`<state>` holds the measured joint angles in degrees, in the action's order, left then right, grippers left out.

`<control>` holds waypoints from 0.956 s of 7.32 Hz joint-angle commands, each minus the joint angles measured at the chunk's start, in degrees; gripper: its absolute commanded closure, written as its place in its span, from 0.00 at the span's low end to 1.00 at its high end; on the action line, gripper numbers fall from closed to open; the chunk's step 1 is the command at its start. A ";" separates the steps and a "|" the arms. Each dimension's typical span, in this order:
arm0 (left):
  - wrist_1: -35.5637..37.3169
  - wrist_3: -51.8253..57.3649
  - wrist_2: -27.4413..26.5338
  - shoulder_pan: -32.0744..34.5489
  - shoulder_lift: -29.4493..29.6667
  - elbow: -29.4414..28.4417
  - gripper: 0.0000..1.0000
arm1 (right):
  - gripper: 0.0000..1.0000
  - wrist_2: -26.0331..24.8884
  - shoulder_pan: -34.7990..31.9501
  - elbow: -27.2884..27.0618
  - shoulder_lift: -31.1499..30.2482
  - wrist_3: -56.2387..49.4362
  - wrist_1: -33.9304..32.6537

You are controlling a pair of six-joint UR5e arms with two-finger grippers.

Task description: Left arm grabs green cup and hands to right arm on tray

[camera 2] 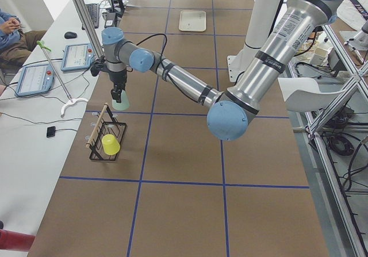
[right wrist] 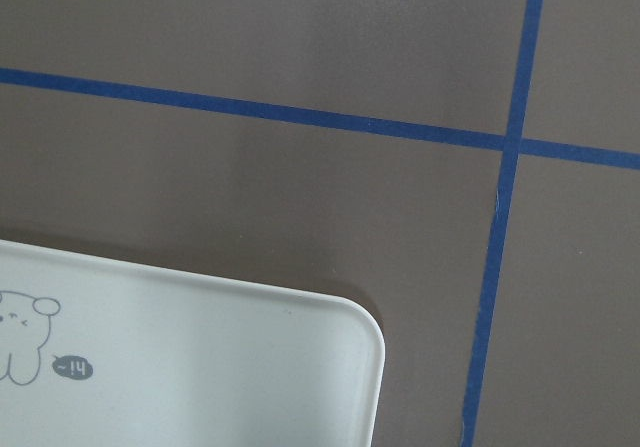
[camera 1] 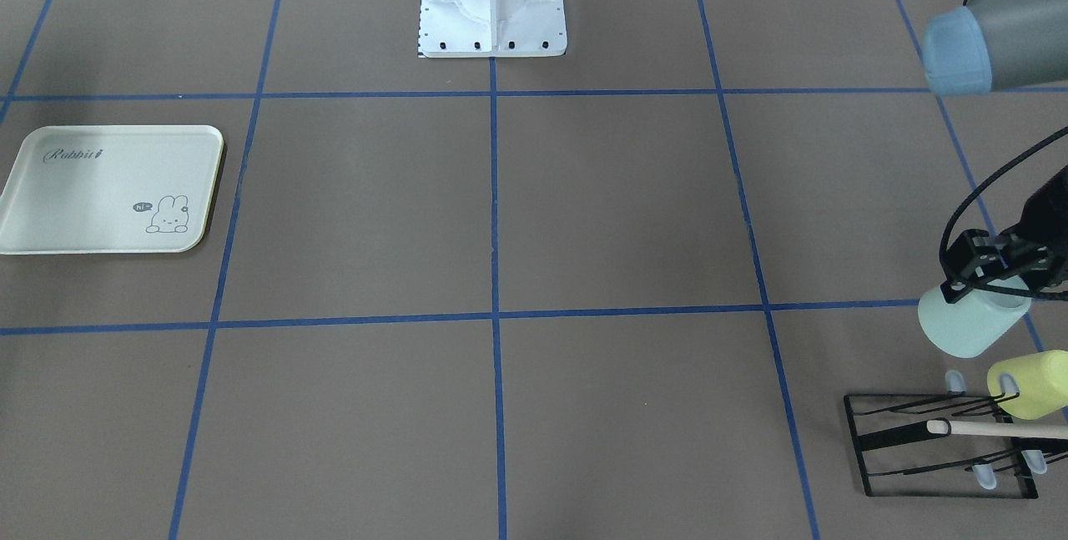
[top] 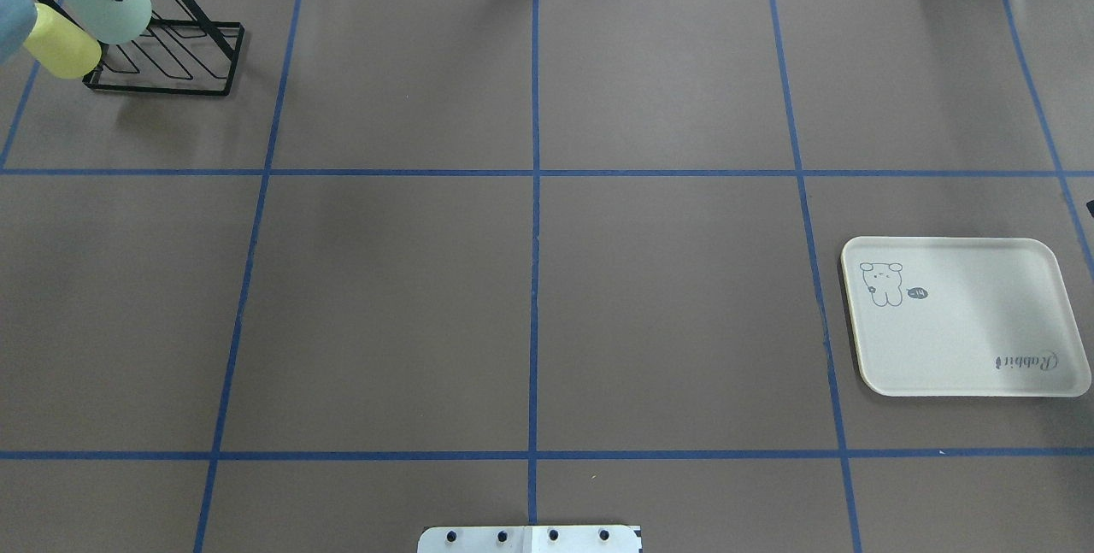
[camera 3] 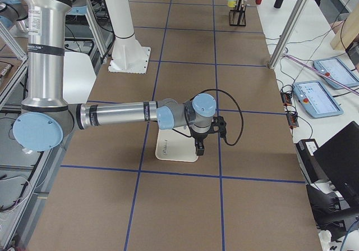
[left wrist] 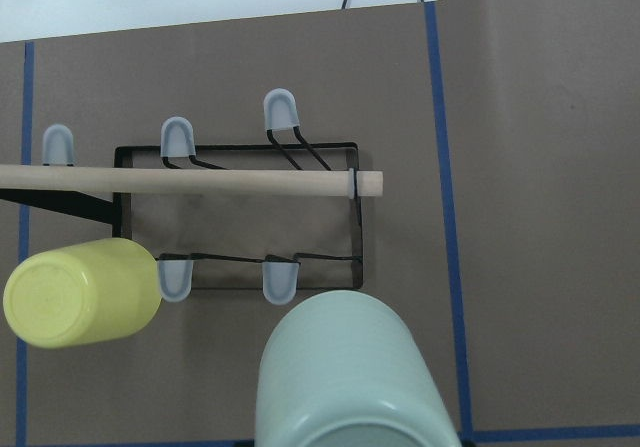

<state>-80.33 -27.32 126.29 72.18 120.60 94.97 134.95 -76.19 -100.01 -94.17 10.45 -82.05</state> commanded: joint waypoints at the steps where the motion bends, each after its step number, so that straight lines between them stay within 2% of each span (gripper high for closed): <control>1: 2.11 -1.15 4.72 -0.28 -3.34 5.74 1.00 | 0.00 -2.22 7.24 0.25 0.74 12.94 8.95; 3: 4.29 -1.24 8.61 -0.46 -6.67 11.26 1.00 | 0.00 -5.99 15.86 0.17 0.65 32.09 20.11; 4: 5.79 -1.94 10.71 -0.81 -6.26 11.73 1.00 | 0.00 -6.10 16.85 0.08 0.74 34.01 21.13; 6: 1.97 -14.82 16.86 -2.56 -6.16 13.30 1.00 | 0.00 -5.84 17.65 -0.97 1.87 34.64 21.23; 7: 0.02 -19.82 22.80 -2.83 -6.16 14.27 1.00 | 0.00 -5.67 18.96 -1.24 3.45 38.03 21.40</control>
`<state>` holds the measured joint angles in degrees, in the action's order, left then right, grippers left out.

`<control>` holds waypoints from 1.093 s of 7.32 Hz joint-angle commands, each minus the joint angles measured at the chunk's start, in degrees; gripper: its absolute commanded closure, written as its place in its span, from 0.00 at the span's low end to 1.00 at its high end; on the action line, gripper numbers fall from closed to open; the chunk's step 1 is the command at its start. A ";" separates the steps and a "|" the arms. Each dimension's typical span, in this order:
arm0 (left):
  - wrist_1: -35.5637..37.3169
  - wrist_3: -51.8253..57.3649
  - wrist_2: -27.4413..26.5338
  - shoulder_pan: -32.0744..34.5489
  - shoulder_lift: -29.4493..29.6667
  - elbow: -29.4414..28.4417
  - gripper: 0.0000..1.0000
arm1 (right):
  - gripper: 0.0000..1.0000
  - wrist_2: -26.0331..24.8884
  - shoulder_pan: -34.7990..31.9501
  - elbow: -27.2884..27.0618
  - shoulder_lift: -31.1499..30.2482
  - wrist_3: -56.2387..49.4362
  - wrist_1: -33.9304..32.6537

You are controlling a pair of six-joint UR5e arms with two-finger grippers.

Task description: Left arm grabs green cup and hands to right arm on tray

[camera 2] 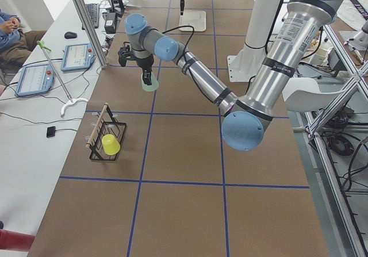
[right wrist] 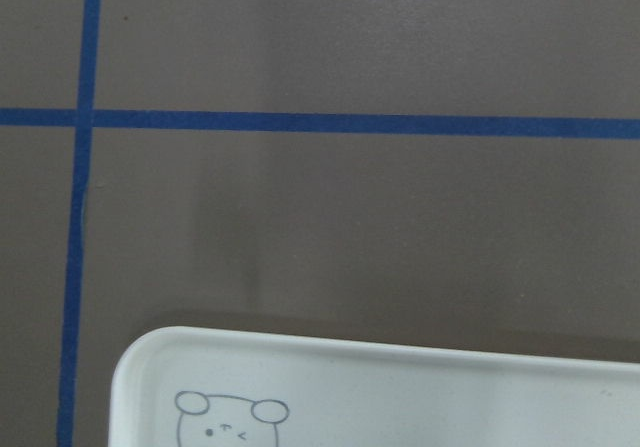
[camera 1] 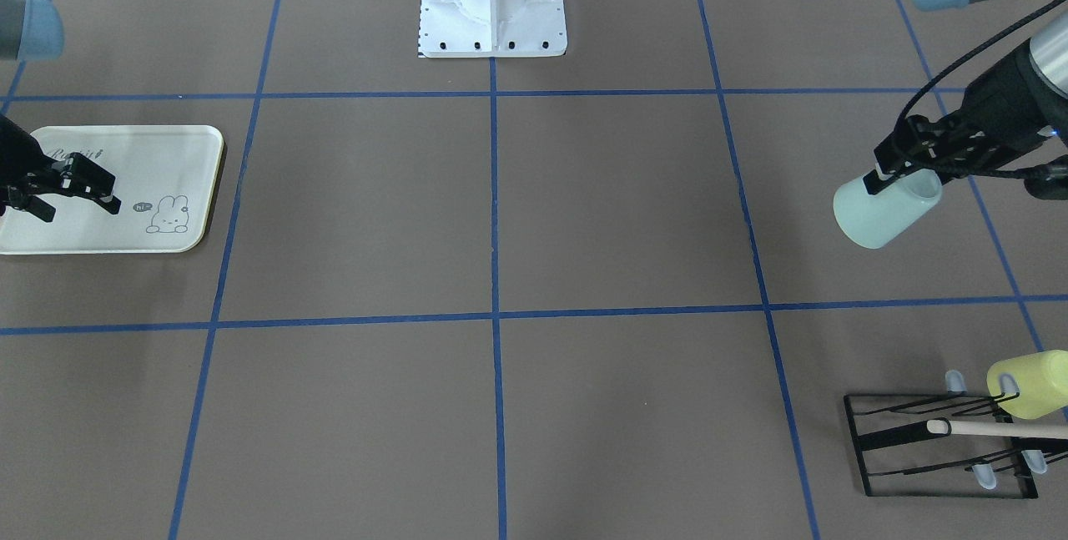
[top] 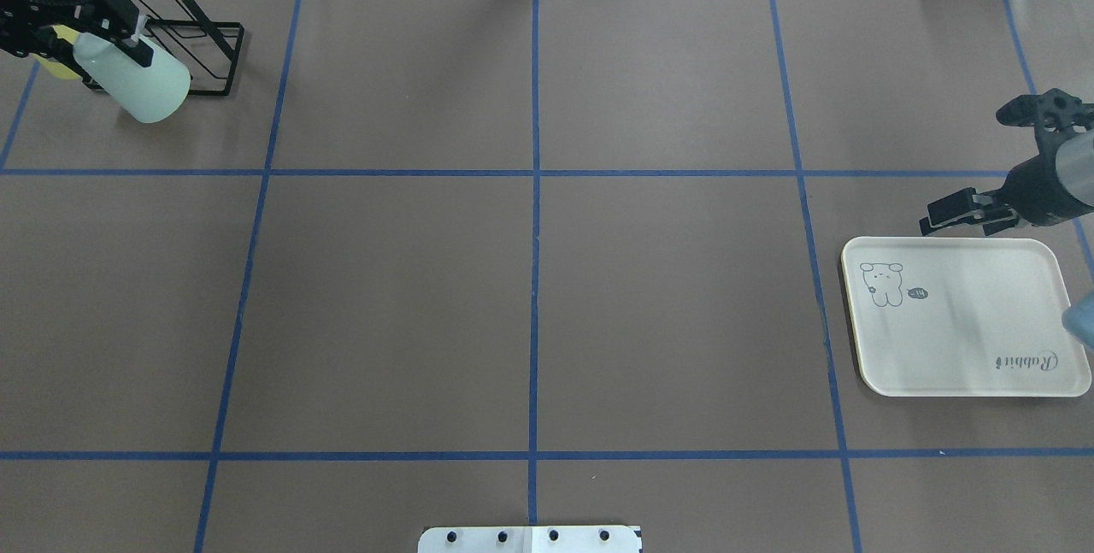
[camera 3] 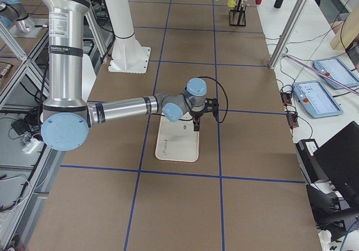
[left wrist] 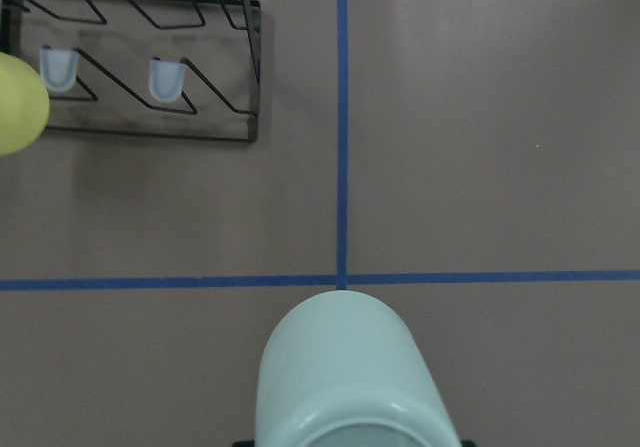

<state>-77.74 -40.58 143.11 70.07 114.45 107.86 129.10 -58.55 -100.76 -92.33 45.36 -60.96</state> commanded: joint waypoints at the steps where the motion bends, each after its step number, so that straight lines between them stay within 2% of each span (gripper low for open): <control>1: -6.51 -13.93 13.70 -1.07 0.33 1.30 1.00 | 0.00 0.10 3.16 -1.01 4.06 7.68 0.32; 2: -13.07 -24.10 16.30 -2.21 1.99 1.39 1.00 | 0.00 0.36 4.49 -2.24 6.53 12.25 0.40; 3: -20.79 -35.16 16.24 -4.74 4.18 1.04 1.00 | 0.00 0.27 6.50 -3.03 9.25 17.43 0.84; 5: -36.78 -52.59 14.67 -5.03 5.25 0.87 1.00 | 0.00 0.18 9.06 -3.04 13.04 27.98 5.73; 6: -43.65 -59.55 7.78 -5.55 6.73 0.78 1.00 | 0.00 0.27 9.42 -2.95 13.14 31.77 11.16; 8: -54.65 -68.20 -0.16 -10.55 7.54 -0.63 1.00 | 0.00 0.27 11.16 -2.77 13.32 39.42 19.27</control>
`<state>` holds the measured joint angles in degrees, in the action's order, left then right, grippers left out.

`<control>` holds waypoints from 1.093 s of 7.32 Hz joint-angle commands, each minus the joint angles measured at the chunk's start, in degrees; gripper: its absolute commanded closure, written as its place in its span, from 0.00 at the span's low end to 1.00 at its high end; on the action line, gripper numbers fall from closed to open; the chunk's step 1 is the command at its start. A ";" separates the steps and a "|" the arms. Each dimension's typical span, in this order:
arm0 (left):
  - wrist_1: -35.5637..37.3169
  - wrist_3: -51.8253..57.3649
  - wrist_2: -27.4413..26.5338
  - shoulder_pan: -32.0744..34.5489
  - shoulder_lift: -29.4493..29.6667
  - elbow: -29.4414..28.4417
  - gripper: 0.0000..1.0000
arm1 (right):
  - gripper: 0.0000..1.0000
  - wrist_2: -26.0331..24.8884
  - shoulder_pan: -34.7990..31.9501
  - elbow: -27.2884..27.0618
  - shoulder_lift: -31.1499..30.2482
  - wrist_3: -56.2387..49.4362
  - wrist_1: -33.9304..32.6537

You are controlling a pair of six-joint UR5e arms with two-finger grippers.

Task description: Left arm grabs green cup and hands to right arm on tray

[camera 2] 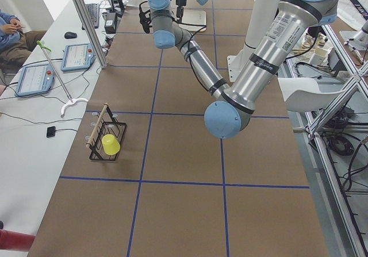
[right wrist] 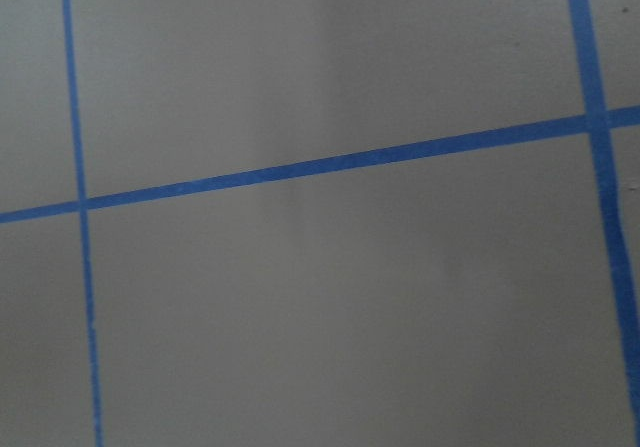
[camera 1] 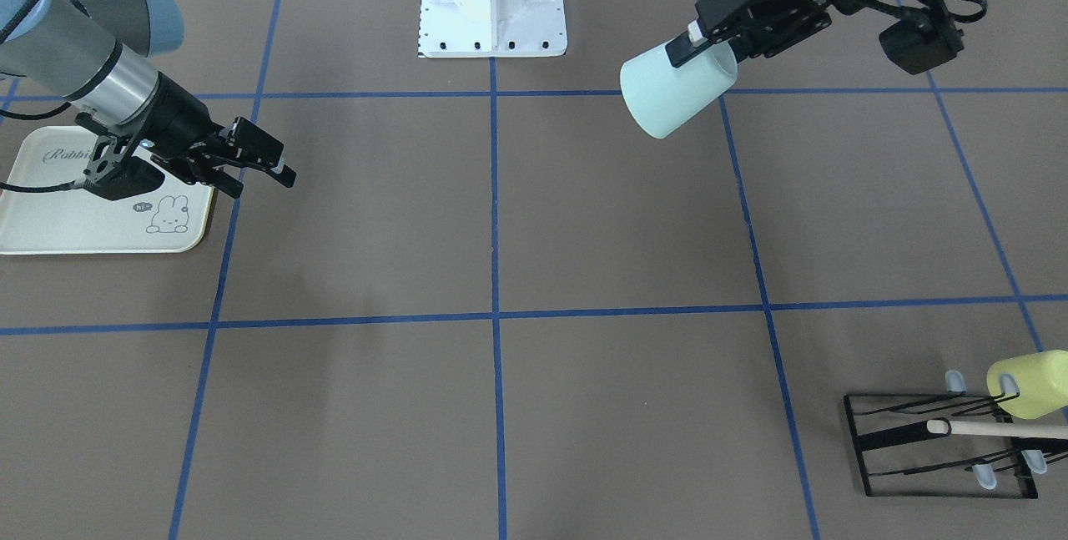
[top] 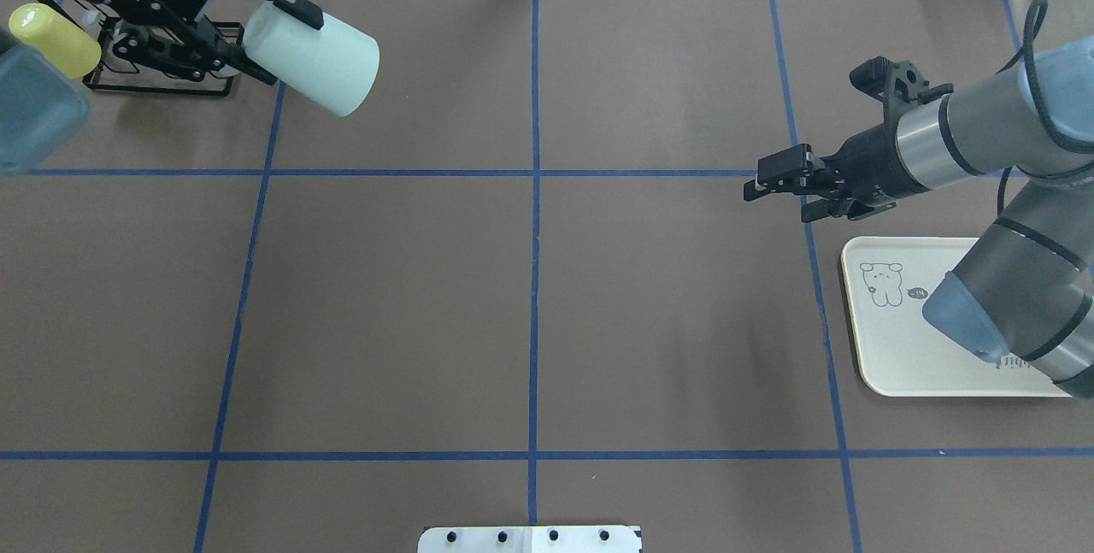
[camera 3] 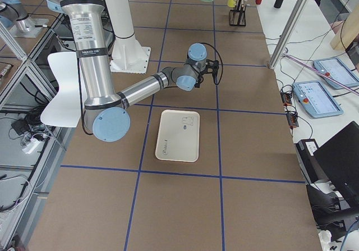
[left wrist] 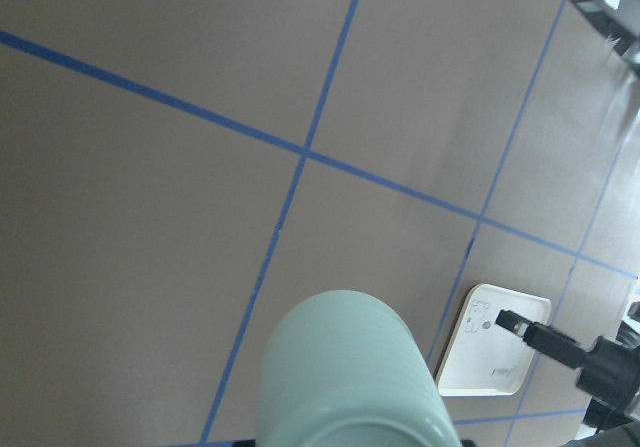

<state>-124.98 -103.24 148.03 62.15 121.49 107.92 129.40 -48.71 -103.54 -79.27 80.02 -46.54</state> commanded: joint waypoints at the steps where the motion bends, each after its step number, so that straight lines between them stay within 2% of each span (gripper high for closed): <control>1: -13.30 -9.57 -10.43 -4.64 0.41 -0.61 1.00 | 0.00 -0.03 1.51 0.00 2.35 7.93 5.15; 3: -27.43 -20.96 -19.23 -7.90 -0.11 -2.35 1.00 | 0.00 -0.03 1.86 -0.26 6.57 15.13 5.24; 4: -39.86 -29.04 -22.49 -9.57 -0.38 -6.71 1.00 | 0.00 -0.03 2.04 -0.17 8.24 17.78 5.85; 6: -55.83 -38.14 -23.57 -9.76 -0.47 -13.68 1.00 | 0.00 -0.20 3.00 0.00 8.43 23.49 13.45; 8: -67.80 -46.76 -28.73 -12.20 -0.38 -16.42 1.00 | 0.00 -0.55 3.36 0.09 10.53 30.60 20.32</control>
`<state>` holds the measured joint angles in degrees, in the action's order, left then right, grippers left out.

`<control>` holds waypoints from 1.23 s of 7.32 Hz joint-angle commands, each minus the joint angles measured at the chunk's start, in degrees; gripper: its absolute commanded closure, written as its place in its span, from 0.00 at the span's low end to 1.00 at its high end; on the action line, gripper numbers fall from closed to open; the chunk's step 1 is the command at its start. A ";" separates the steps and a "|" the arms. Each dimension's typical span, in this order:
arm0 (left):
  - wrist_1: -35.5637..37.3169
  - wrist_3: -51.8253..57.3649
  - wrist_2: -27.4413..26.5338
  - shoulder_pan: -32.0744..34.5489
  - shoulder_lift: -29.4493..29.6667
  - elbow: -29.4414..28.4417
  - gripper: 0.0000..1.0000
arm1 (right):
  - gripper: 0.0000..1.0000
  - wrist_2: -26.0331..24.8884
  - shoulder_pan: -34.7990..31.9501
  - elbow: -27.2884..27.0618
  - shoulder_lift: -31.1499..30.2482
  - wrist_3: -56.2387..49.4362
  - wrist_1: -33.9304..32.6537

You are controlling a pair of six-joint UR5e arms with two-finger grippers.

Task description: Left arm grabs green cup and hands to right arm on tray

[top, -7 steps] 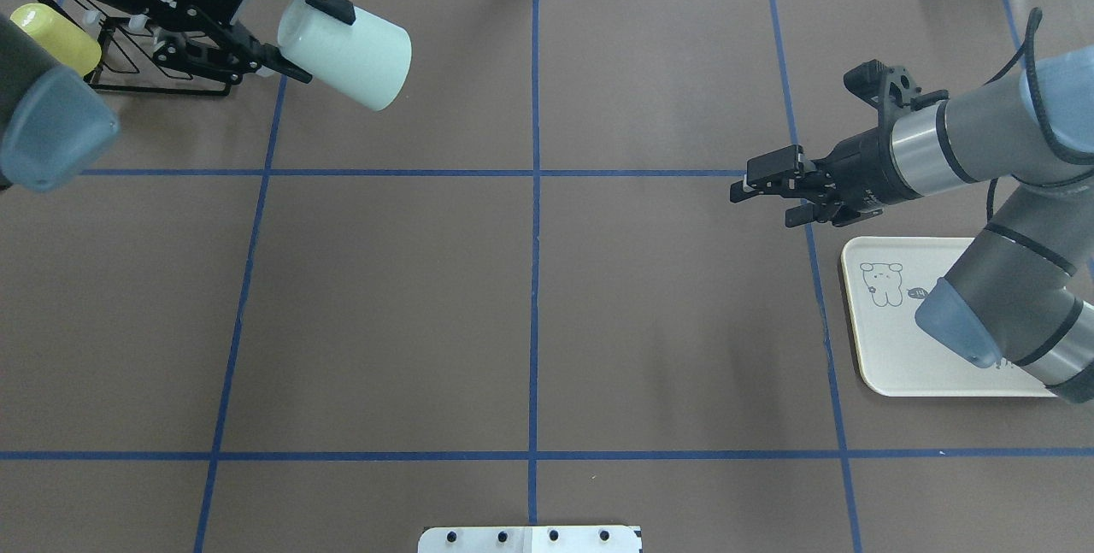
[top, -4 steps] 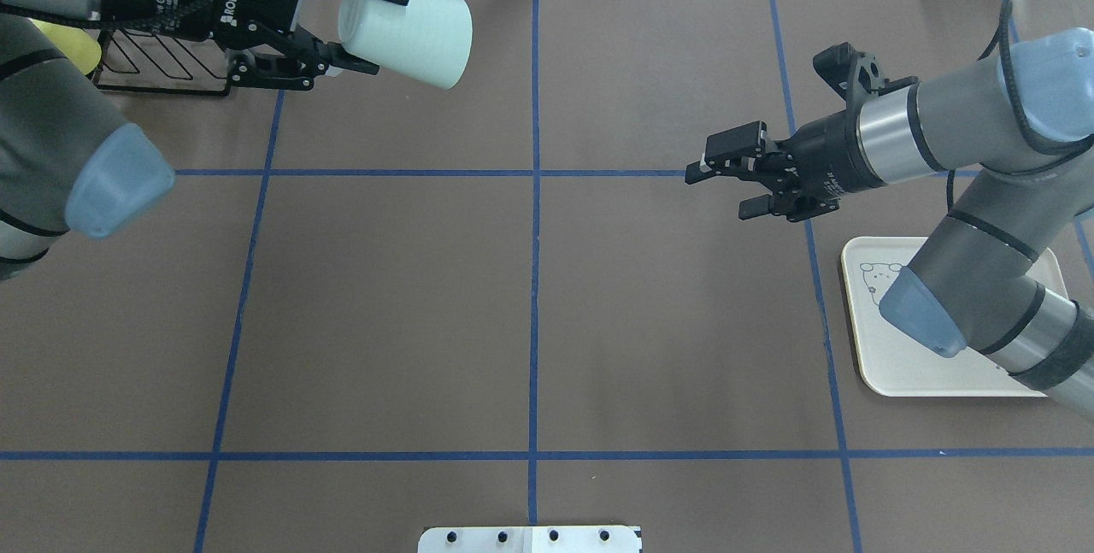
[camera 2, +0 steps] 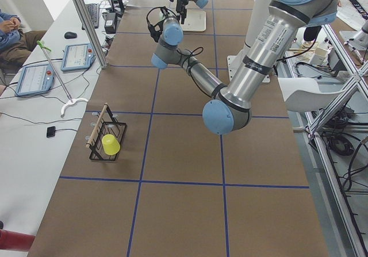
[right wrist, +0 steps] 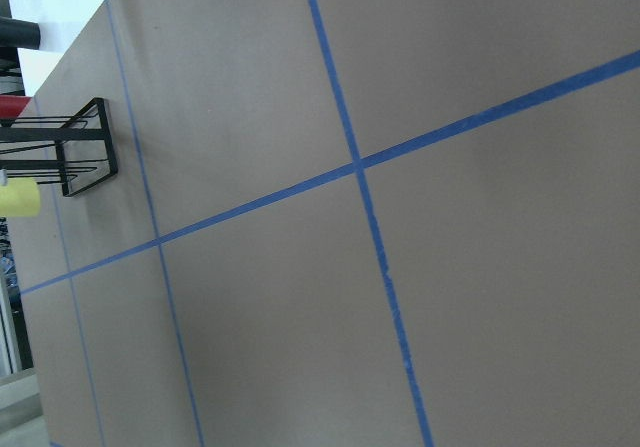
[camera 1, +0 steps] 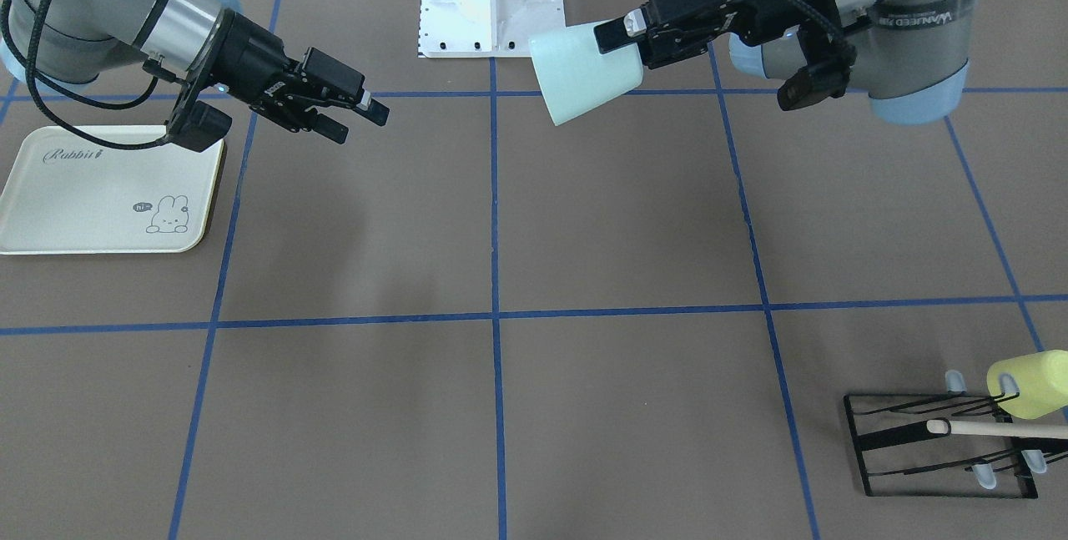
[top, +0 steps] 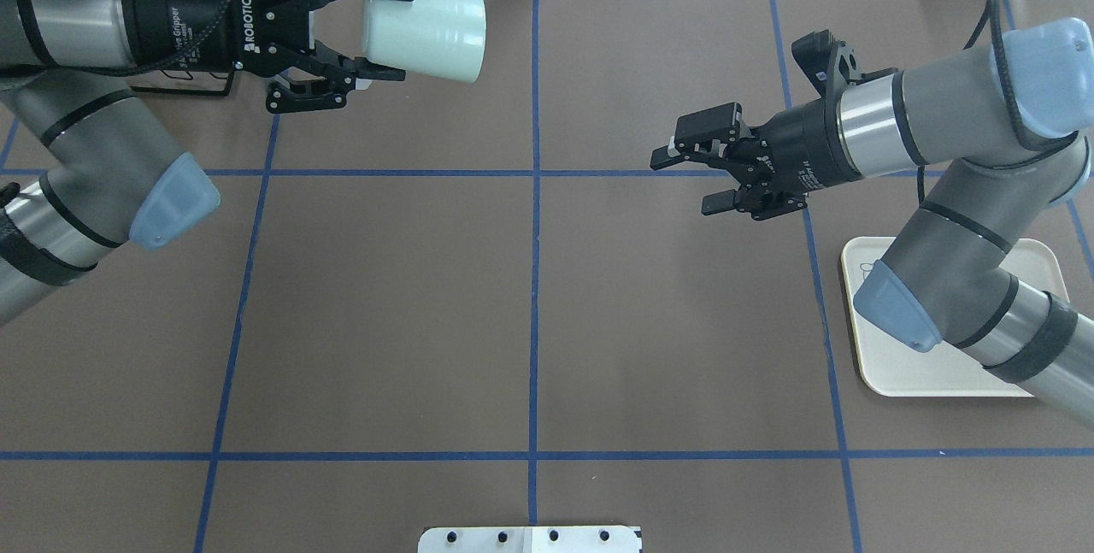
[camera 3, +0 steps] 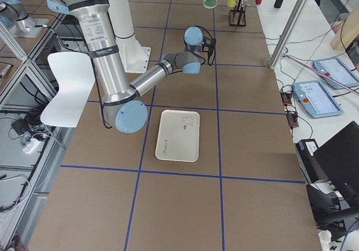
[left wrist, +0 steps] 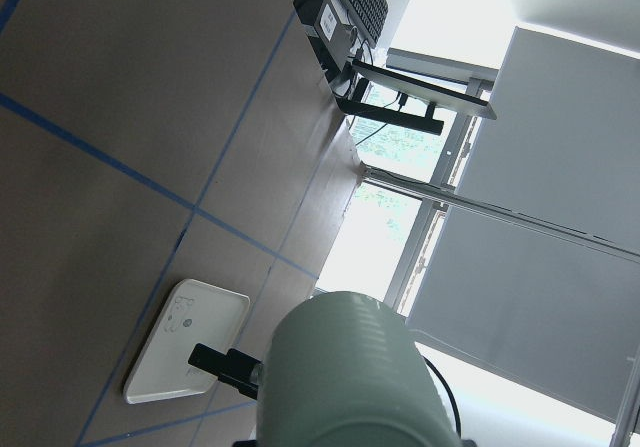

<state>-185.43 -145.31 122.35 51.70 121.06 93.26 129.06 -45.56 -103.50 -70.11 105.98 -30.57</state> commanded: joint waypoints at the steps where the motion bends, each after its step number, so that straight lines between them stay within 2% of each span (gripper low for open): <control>1: -9.40 -4.98 -5.52 -5.52 0.06 -1.68 1.00 | 0.00 -1.52 0.30 0.05 2.95 9.81 8.30; 3: -12.23 -9.79 -6.86 -7.75 0.32 -1.50 1.00 | 0.00 -6.52 1.78 0.40 3.31 19.05 18.23; 6: -16.62 -10.08 -8.70 -10.12 0.41 -1.50 1.00 | 0.00 -12.76 6.25 0.32 3.66 25.06 27.82; 8: -20.57 -12.52 -13.61 -10.48 0.15 -1.67 1.00 | 0.00 -12.87 7.15 0.40 3.14 25.76 32.66; 9: -20.67 -12.45 -13.89 -10.48 0.15 -1.67 1.00 | 0.00 -12.87 7.24 0.40 3.14 26.29 33.81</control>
<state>-205.07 -157.23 109.71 41.32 121.29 91.65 116.34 -38.63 -103.11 -66.83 131.58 1.11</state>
